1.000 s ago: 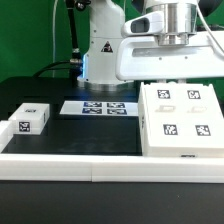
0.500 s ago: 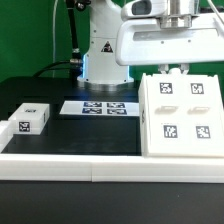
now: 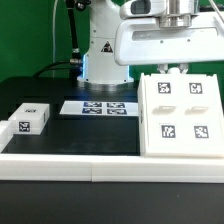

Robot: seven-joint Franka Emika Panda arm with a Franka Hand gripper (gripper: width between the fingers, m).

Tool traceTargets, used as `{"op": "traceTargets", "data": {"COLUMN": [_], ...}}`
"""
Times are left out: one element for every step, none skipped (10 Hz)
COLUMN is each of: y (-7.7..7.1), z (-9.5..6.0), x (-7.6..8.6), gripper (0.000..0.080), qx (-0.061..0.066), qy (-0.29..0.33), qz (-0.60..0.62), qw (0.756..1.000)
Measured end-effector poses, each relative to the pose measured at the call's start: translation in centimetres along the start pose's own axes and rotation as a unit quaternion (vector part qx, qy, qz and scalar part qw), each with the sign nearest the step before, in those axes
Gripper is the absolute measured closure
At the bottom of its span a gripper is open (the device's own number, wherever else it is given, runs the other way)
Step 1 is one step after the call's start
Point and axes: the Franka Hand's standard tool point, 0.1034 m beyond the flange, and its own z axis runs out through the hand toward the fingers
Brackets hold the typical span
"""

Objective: Assemble cabinet

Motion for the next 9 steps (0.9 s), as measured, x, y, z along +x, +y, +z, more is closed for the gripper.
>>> {"op": "traceTargets", "data": {"y": [0.0,0.1,0.0,-0.1,-0.3,-0.2,-0.2,-0.2,-0.2], "z": [-0.4,-1.1,-1.7,-2.2,-2.5,-2.3,-2.3,-2.3,-2.3], "x": [0.1,0.3,1.0,1.8,2.3,2.1,2.0,2.0,2.0], "gripper": [0.0798,0.0798,0.0798,0.0798,0.0798,0.0798,0.0798,0.0798,0.0798], "qx": [0.000,0.002,0.004,0.006,0.006,0.006,0.006,0.006,0.006], "qy": [0.001,-0.003,-0.010,-0.018,-0.019,-0.021,-0.021,-0.021,-0.022], "qz": [0.001,0.002,0.001,0.001,-0.001,0.000,0.000,0.000,0.000], "qw": [1.000,1.000,1.000,1.000,1.000,1.000,1.000,1.000,1.000]}}
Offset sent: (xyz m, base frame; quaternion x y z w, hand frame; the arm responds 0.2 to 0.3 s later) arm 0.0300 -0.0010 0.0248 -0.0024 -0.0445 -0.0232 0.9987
